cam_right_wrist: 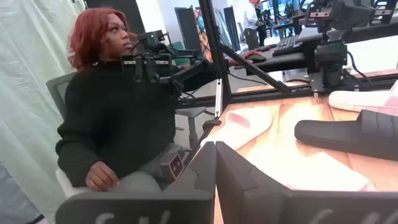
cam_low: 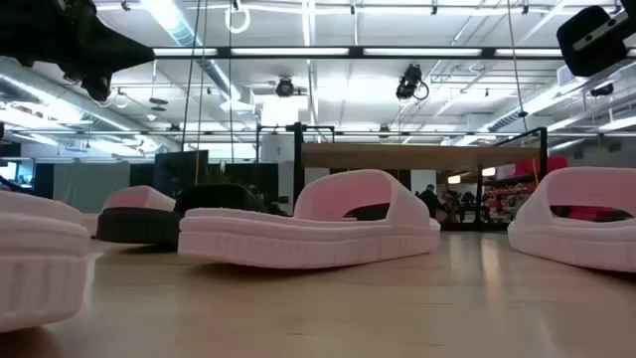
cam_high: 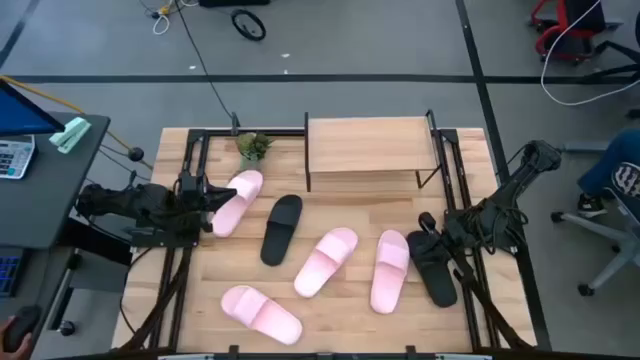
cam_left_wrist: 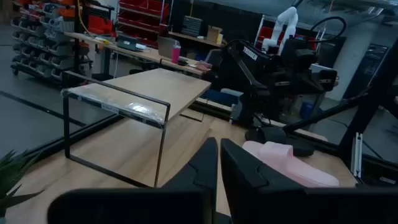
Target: Pick and place slides into the shelf
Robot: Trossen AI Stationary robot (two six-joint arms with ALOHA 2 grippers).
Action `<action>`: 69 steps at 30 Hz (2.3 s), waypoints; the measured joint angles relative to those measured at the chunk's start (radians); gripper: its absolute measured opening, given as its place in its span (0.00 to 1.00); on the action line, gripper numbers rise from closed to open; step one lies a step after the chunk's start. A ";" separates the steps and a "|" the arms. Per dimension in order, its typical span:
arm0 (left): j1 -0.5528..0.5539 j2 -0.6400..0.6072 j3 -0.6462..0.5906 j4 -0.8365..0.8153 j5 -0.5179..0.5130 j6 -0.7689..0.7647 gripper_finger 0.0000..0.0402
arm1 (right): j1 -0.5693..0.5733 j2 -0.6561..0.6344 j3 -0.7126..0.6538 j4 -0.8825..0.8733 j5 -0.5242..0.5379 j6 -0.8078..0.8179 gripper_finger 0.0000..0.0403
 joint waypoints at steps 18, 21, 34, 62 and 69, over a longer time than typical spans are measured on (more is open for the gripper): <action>0.000 0.000 0.000 0.000 0.000 0.000 0.06 | 0.000 0.000 0.000 0.000 0.000 0.000 0.02; 0.000 0.000 0.000 0.000 0.000 0.000 0.06 | 0.000 0.000 0.000 0.000 0.000 0.000 0.02; 0.000 0.000 0.000 0.000 0.000 0.000 0.09 | 0.000 0.000 0.000 0.000 0.000 0.000 0.02; 0.000 0.000 0.000 0.000 0.000 0.000 0.06 | 0.000 0.000 0.000 0.000 0.000 0.000 0.02; 0.000 0.000 0.000 0.000 0.000 -0.001 0.08 | 0.000 0.000 0.000 0.000 0.000 0.000 0.02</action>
